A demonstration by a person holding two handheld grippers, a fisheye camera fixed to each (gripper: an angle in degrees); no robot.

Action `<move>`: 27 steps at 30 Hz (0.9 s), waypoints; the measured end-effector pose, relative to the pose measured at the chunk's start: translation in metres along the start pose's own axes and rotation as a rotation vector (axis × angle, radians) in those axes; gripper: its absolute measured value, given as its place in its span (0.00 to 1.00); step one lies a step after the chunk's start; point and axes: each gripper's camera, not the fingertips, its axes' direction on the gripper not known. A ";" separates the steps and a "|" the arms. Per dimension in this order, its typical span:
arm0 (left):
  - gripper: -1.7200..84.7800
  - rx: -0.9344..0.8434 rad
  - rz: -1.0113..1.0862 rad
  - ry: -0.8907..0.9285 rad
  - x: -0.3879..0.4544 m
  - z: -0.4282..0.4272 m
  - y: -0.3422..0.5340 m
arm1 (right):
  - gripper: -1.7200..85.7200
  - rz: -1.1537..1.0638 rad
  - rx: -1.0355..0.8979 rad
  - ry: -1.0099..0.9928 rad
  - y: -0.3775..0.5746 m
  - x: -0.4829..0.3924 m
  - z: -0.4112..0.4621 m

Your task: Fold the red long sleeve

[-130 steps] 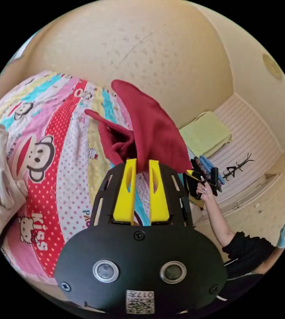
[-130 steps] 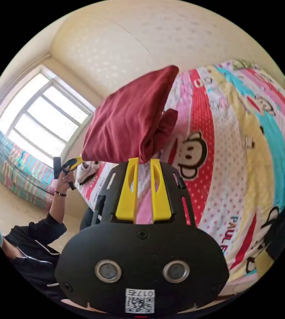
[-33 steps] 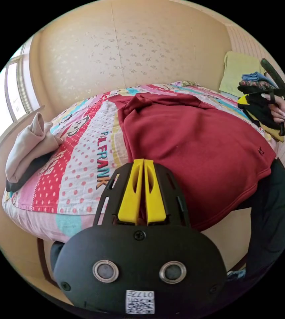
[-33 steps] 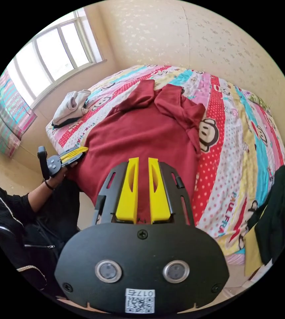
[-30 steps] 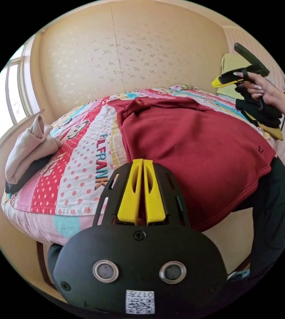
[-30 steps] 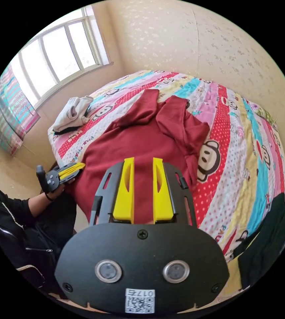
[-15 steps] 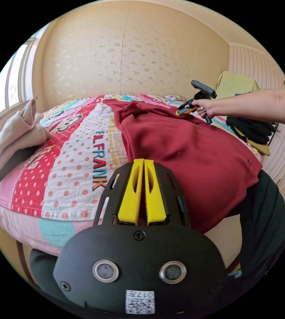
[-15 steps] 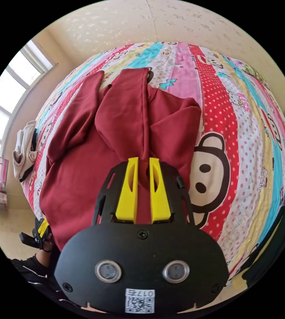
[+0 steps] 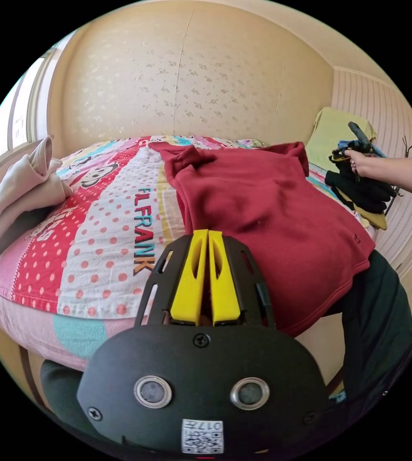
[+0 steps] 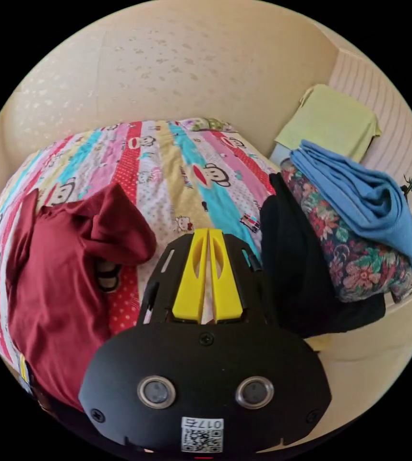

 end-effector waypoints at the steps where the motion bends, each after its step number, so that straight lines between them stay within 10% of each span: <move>1: 0.01 0.000 -0.001 0.001 -0.001 0.000 0.000 | 0.04 -0.047 0.009 -0.048 0.010 -0.003 0.003; 15: 0.01 -0.004 -0.029 0.043 -0.034 0.004 -0.010 | 0.15 -0.701 -0.129 -0.719 -0.083 -0.419 -0.016; 23: 0.01 -0.008 -0.041 0.076 -0.050 0.008 -0.018 | 0.10 -0.667 -0.294 -0.320 -0.059 -0.584 0.063; 27: 0.01 -0.020 -0.043 0.083 -0.055 0.012 -0.024 | 0.07 -0.456 -0.100 -0.463 -0.061 -0.576 0.034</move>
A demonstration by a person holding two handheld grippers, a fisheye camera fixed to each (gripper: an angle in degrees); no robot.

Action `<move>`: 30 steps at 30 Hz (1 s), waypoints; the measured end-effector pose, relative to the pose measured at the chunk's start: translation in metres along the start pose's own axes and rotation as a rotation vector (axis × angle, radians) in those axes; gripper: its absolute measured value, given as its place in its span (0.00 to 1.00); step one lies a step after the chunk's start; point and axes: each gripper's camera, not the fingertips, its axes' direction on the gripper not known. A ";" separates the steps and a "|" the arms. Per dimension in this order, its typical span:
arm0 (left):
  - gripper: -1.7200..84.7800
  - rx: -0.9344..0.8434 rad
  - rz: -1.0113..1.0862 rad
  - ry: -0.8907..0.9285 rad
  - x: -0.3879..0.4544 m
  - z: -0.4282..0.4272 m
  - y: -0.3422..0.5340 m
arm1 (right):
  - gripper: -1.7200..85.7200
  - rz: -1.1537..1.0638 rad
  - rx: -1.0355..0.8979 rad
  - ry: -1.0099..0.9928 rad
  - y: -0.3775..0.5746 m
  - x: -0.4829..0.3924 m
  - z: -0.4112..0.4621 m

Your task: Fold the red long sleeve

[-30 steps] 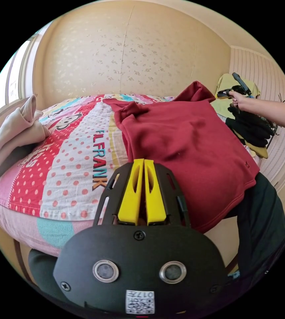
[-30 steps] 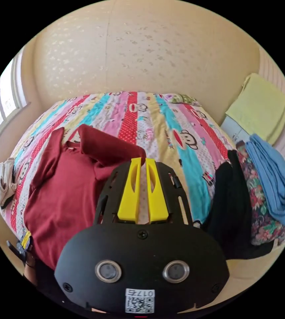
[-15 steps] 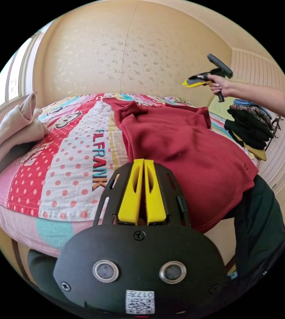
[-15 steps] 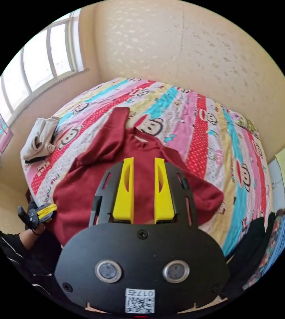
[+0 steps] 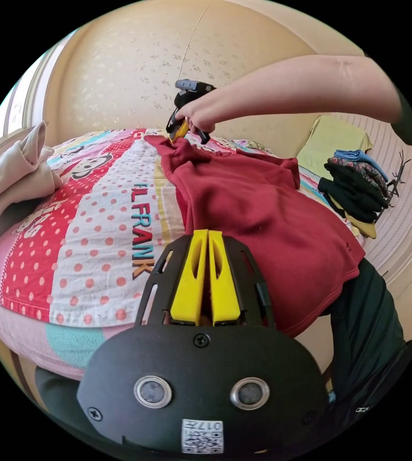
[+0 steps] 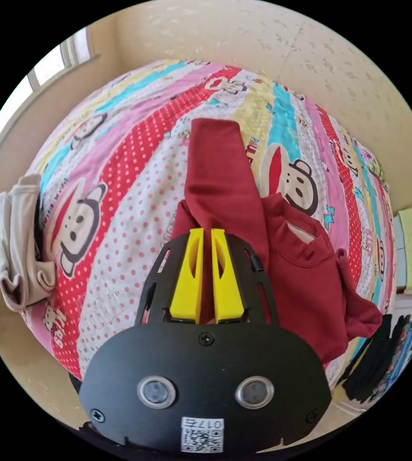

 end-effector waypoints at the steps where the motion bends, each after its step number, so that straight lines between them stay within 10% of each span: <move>1: 0.01 -0.001 0.000 0.000 0.000 0.000 -0.001 | 0.06 -0.037 0.096 -0.090 -0.001 -0.009 -0.016; 5: 0.01 0.001 0.000 0.000 -0.004 0.000 -0.004 | 0.06 -0.213 0.298 -0.398 -0.004 -0.052 -0.061; 9: 0.01 0.001 -0.005 0.006 -0.007 -0.001 -0.007 | 0.08 -0.464 0.072 -0.786 0.010 -0.112 -0.033; 30: 0.01 0.002 -0.015 0.015 -0.011 -0.006 -0.016 | 0.16 -0.596 -0.238 -0.575 0.053 -0.204 0.013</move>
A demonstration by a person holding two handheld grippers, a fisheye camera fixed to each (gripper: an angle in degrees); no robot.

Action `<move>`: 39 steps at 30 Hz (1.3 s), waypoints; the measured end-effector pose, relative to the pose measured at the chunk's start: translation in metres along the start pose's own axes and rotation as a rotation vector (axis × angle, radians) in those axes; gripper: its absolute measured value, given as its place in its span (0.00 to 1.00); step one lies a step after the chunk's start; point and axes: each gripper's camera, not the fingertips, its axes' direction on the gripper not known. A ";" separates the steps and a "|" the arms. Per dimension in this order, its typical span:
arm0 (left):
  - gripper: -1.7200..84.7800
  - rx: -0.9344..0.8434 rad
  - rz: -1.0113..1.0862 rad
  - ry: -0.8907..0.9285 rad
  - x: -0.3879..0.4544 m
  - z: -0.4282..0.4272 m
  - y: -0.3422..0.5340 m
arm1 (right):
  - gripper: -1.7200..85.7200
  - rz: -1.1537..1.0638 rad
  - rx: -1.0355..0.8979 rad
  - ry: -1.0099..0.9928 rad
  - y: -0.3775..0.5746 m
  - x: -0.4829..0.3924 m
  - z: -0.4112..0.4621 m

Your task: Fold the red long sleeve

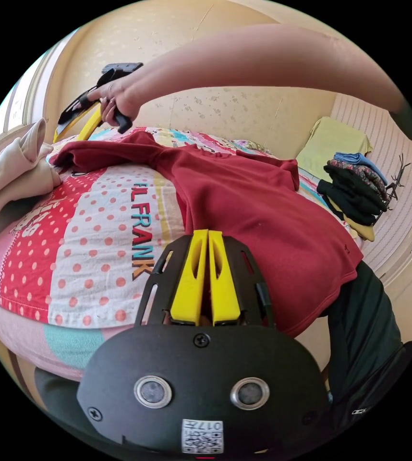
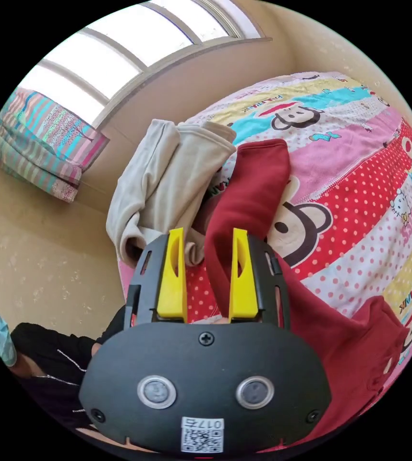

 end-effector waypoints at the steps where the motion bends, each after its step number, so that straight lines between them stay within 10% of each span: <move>1: 0.01 0.000 0.000 0.001 0.000 0.000 0.000 | 0.16 -0.005 -0.009 0.086 -0.003 -0.009 0.010; 8: 0.01 0.000 -0.010 0.026 -0.002 -0.003 -0.001 | 0.08 -0.033 0.157 0.546 -0.003 -0.063 -0.036; 19: 0.01 -0.005 -0.018 0.033 0.003 -0.009 0.000 | 0.06 0.826 1.092 0.185 0.386 0.069 -0.268; 24: 0.01 -0.003 -0.017 0.032 0.008 -0.013 0.003 | 0.07 1.161 0.776 0.288 0.547 0.102 -0.220; 32: 0.01 0.012 -0.020 0.053 0.012 -0.020 0.009 | 0.10 1.012 0.846 -0.013 0.610 0.042 -0.274; 36: 0.01 0.030 -0.012 0.043 0.019 -0.024 0.015 | 0.09 0.680 0.150 0.344 0.555 0.013 -0.239; 39: 0.01 0.049 -0.007 0.043 0.024 -0.029 0.020 | 0.07 0.529 0.234 0.617 0.561 -0.023 -0.213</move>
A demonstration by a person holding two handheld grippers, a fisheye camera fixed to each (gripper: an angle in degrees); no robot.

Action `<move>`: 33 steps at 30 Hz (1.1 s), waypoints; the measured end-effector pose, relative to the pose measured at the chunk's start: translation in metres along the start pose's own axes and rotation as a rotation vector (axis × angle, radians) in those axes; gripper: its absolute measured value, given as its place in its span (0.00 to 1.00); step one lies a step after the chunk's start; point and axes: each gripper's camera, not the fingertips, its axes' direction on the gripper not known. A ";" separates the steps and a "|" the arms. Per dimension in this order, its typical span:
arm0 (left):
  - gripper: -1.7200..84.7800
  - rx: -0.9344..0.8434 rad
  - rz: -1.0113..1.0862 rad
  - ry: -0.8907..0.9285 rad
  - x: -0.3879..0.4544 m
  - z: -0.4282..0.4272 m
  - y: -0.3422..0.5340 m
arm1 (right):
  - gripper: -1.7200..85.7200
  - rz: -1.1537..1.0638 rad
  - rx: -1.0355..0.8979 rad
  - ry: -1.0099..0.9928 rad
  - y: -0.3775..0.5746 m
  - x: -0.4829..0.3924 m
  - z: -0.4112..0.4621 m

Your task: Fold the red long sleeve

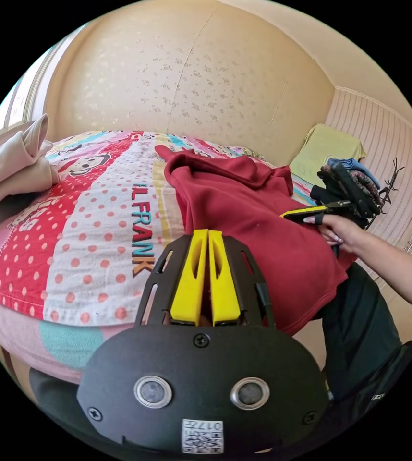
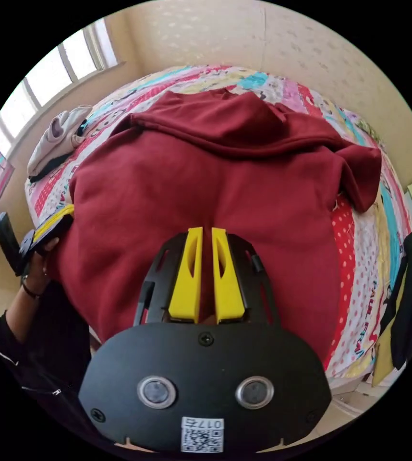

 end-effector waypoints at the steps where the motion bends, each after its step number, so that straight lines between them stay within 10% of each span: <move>1: 0.01 0.004 -0.002 0.000 0.001 -0.001 0.001 | 0.07 -0.026 -0.009 0.030 0.001 -0.006 -0.005; 10: 0.10 0.006 -0.001 -0.011 0.029 -0.035 0.009 | 0.06 0.142 0.018 -0.294 0.018 0.058 -0.036; 15: 0.15 -0.009 0.055 -0.330 0.077 -0.072 0.013 | 0.04 0.255 0.105 -0.529 0.043 0.097 -0.054; 33: 0.14 -0.092 -0.105 -0.246 0.098 -0.060 0.047 | 0.13 0.502 0.472 -0.803 0.185 0.181 -0.205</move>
